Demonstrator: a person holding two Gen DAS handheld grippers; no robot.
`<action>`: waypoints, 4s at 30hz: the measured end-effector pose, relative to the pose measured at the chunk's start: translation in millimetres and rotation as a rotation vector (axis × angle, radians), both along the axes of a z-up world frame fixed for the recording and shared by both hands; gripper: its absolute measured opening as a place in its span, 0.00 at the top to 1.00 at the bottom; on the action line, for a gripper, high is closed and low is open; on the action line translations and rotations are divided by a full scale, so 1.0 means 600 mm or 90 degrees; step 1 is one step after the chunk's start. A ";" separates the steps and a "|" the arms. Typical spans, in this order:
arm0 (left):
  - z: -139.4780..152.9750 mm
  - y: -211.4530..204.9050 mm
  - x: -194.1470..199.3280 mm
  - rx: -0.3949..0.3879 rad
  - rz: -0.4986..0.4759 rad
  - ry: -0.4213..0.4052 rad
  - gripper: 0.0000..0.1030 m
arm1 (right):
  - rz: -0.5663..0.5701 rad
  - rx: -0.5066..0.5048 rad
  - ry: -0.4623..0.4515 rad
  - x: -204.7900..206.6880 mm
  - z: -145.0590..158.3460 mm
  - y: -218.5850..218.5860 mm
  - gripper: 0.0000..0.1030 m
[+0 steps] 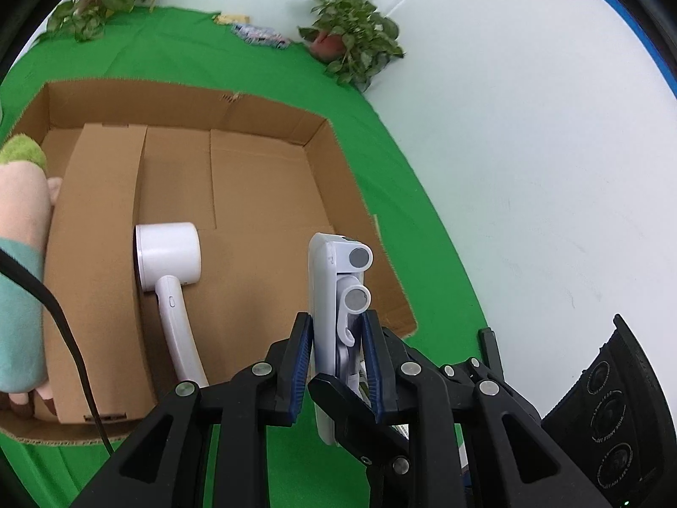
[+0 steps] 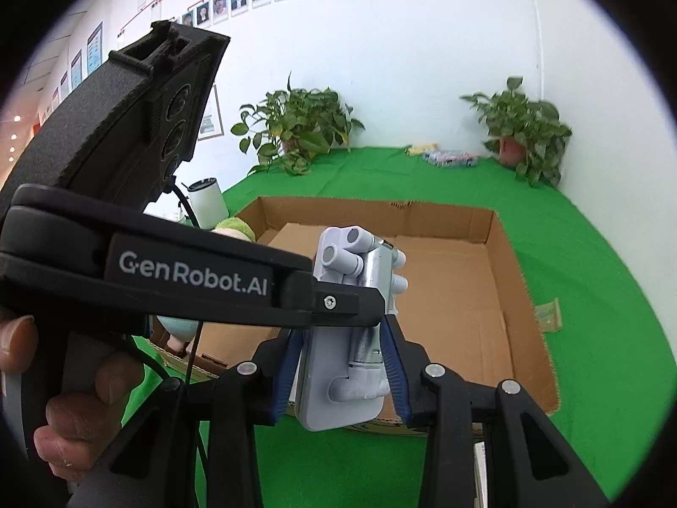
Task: Organize objects
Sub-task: 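Carry the phone stand into the tray beside the hair dryer, then lower the phone stand, open both grippers and withdraw from the tray, then move both tools toward the white-and-green medicine box on the table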
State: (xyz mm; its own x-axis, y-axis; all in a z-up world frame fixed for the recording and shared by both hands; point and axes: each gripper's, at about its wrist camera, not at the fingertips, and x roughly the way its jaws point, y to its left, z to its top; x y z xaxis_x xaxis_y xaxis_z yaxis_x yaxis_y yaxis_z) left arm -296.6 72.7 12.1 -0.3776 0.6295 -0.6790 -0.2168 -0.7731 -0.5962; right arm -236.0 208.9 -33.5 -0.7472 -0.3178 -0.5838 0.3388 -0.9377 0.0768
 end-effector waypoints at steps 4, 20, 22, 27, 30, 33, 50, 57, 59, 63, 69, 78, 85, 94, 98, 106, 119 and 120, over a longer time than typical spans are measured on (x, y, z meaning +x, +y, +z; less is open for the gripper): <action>-0.048 0.004 -0.037 -0.004 0.002 -0.049 0.80 | 0.005 -0.007 -0.057 -0.033 -0.030 0.004 0.65; -0.172 -0.003 -0.104 0.006 0.028 -0.170 0.80 | 0.014 -0.044 -0.201 -0.085 -0.114 0.011 0.64; -0.181 -0.007 -0.106 0.009 0.033 -0.180 0.80 | 0.016 -0.049 -0.208 -0.087 -0.119 0.011 0.64; -0.186 -0.006 -0.106 0.000 0.030 -0.184 0.79 | 0.023 -0.060 -0.225 -0.086 -0.124 0.011 0.62; -0.183 -0.010 -0.101 -0.005 0.030 -0.180 0.75 | 0.038 -0.069 -0.237 -0.085 -0.122 0.014 0.60; -0.169 -0.018 -0.092 -0.013 0.034 -0.167 0.70 | 0.062 -0.100 -0.240 -0.081 -0.112 0.027 0.50; -0.118 -0.100 -0.024 -0.026 0.073 -0.110 0.66 | 0.019 -0.034 -0.334 -0.140 -0.171 0.014 0.58; -0.126 -0.100 -0.027 -0.026 0.076 -0.107 0.66 | 0.002 -0.022 -0.328 -0.134 -0.172 -0.007 0.58; -0.129 -0.096 -0.030 -0.025 0.078 -0.107 0.66 | -0.008 -0.026 -0.336 -0.136 -0.173 -0.010 0.58; -0.130 -0.094 -0.033 -0.029 0.080 -0.105 0.66 | -0.014 -0.026 -0.345 -0.137 -0.170 -0.016 0.58; -0.123 -0.098 -0.026 -0.037 0.082 -0.095 0.66 | -0.013 -0.020 -0.341 -0.136 -0.169 -0.015 0.58; -0.110 -0.095 -0.014 -0.080 0.086 -0.070 0.66 | 0.009 0.008 -0.305 -0.130 -0.165 -0.018 0.57; -0.081 -0.088 0.000 -0.147 0.101 -0.012 0.64 | -0.011 0.034 -0.251 -0.113 -0.144 -0.004 0.41; -0.002 -0.069 0.066 -0.248 0.146 0.181 0.31 | -0.028 0.059 -0.114 -0.041 -0.089 0.020 0.20; 0.011 -0.044 0.094 -0.285 0.164 0.236 0.21 | -0.044 0.059 -0.095 -0.015 -0.084 0.020 0.20; 0.003 -0.027 0.155 -0.276 0.211 0.263 0.20 | -0.096 0.058 -0.081 0.032 -0.081 0.036 0.20; -0.007 -0.014 0.191 -0.312 0.227 0.291 0.20 | -0.096 0.064 -0.060 0.058 -0.081 0.047 0.20; -0.008 -0.014 0.193 -0.315 0.228 0.292 0.20 | -0.098 0.063 -0.062 0.059 -0.081 0.047 0.20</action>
